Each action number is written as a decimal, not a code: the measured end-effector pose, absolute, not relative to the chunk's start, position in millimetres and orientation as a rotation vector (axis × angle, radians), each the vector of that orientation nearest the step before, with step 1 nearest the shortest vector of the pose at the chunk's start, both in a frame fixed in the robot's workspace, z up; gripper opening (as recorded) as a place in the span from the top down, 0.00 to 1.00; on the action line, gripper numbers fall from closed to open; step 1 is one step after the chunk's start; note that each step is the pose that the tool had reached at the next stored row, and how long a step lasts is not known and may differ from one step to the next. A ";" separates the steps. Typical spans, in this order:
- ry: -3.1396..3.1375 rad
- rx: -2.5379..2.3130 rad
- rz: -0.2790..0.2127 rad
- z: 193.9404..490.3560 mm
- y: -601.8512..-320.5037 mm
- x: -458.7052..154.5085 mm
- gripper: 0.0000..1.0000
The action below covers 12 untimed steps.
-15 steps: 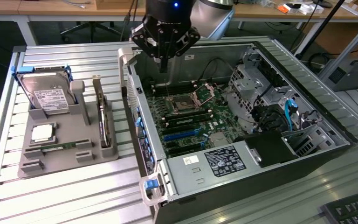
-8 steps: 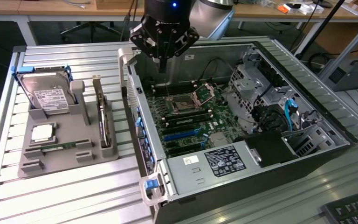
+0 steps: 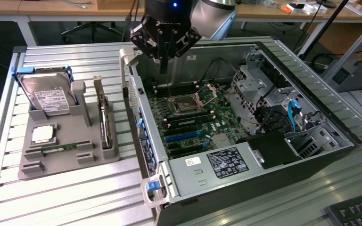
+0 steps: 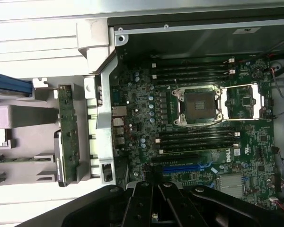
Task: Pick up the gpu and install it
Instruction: 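Reach for the gpu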
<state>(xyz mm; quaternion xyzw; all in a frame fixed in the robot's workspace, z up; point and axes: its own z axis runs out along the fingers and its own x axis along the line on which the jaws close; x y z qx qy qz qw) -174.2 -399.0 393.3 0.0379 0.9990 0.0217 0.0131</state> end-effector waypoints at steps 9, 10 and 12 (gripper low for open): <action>3.112 0.118 0.068 393.3 -399.0 -176.8 0.89; 3.113 0.118 0.068 393.3 -399.0 -177.2 0.89; 3.112 0.118 0.068 393.3 -399.0 -179.9 0.89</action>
